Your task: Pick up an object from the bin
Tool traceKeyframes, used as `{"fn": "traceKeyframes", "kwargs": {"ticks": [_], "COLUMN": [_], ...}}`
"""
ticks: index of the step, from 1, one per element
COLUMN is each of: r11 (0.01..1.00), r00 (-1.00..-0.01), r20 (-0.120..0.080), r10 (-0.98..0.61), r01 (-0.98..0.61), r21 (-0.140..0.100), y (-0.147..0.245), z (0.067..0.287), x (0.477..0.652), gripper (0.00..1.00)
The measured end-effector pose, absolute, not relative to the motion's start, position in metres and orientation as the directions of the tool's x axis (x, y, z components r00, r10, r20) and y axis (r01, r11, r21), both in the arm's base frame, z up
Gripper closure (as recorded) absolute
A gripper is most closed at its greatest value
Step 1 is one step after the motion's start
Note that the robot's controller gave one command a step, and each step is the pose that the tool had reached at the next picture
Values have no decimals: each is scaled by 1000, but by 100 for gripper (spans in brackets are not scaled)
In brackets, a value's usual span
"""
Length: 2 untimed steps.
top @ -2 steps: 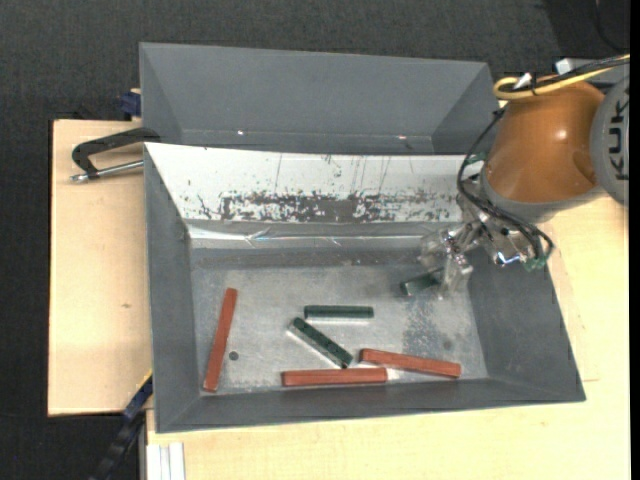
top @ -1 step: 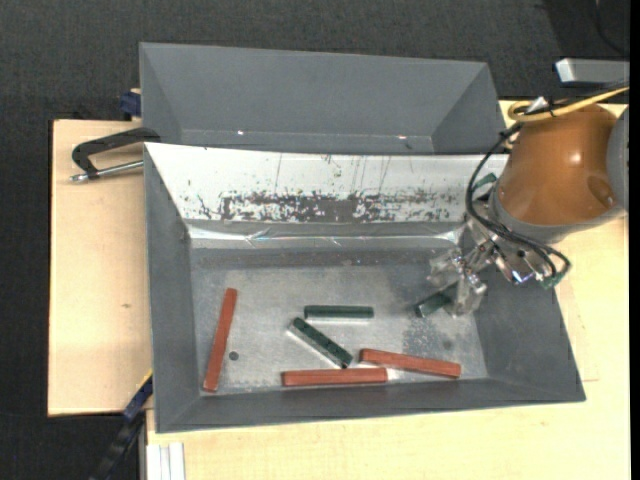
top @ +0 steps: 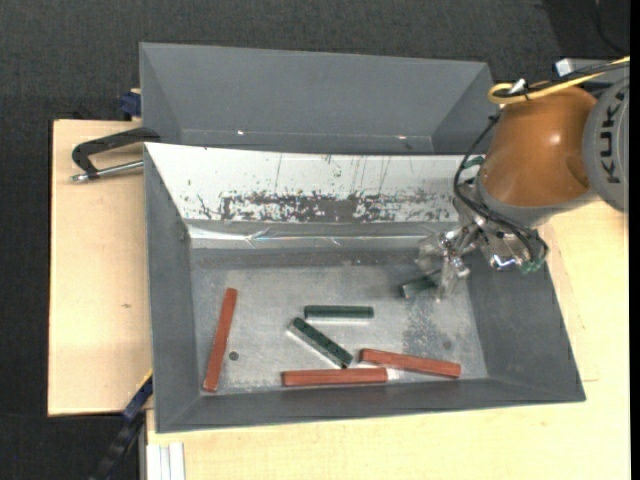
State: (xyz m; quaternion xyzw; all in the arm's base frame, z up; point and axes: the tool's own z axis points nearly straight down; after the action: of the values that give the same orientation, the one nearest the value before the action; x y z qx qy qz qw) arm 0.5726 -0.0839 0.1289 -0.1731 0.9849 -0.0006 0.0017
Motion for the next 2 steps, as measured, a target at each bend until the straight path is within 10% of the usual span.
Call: {"fn": "traceKeyframes", "kwargs": {"ticks": [2], "r11": [931], "r00": [-931], "r20": [-4], "r10": [-365], "r01": [-365], "r21": [-1], "y": [-92], "z": [141], "x": [563], "gripper": [100]}}
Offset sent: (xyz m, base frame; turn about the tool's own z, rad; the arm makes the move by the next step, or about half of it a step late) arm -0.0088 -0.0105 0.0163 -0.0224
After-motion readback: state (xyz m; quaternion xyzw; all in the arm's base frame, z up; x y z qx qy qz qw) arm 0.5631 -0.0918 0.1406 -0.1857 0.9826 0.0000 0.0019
